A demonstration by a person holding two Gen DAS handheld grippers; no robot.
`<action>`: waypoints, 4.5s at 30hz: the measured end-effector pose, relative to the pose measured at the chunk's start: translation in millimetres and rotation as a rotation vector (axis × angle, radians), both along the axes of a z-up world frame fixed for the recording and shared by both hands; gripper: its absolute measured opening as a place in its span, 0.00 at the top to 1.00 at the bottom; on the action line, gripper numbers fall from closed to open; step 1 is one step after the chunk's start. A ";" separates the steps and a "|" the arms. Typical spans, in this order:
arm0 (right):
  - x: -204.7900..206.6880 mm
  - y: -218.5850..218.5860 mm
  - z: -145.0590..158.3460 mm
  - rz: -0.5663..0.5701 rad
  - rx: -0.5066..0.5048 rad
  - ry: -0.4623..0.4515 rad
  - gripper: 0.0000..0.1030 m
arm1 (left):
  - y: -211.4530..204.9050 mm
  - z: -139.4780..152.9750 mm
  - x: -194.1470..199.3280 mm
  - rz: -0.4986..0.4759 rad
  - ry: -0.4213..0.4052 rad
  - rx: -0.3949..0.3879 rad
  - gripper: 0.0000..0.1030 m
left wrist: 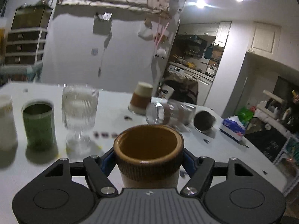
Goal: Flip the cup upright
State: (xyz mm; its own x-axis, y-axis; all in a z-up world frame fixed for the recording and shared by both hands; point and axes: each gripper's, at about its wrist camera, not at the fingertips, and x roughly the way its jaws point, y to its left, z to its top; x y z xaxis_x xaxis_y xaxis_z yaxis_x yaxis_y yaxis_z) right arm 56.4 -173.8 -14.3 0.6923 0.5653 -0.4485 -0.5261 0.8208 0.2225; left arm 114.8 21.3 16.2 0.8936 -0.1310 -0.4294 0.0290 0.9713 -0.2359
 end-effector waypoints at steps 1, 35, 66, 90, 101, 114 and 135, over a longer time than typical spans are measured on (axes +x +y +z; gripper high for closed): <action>0.2 -0.8 0.8 -0.015 -0.007 -0.013 0.33 | -2.1 1.9 5.9 0.007 -0.005 0.014 0.30; 7.6 -12.8 -7.2 -0.112 0.001 -0.037 0.29 | -28.3 -16.6 118.9 0.122 -0.044 0.293 0.20; 12.0 -6.0 27.7 -0.184 -0.033 -0.208 0.24 | 17.6 7.8 -87.1 0.114 -0.105 0.259 0.04; -8.5 -12.6 14.9 -0.278 -0.101 -0.231 0.00 | 17.2 -19.9 -132.1 0.146 -0.075 0.234 0.00; -10.3 -14.9 13.4 -0.286 -0.100 -0.230 0.00 | 18.6 -18.1 -134.2 0.159 -0.086 0.228 0.00; -14.4 -13.6 11.4 -0.276 -0.101 -0.233 0.00 | 19.9 -17.5 -135.4 0.165 -0.088 0.224 0.00; -14.5 -13.0 11.6 -0.275 -0.101 -0.234 0.00 | 19.7 -18.2 -135.4 0.164 -0.089 0.223 0.00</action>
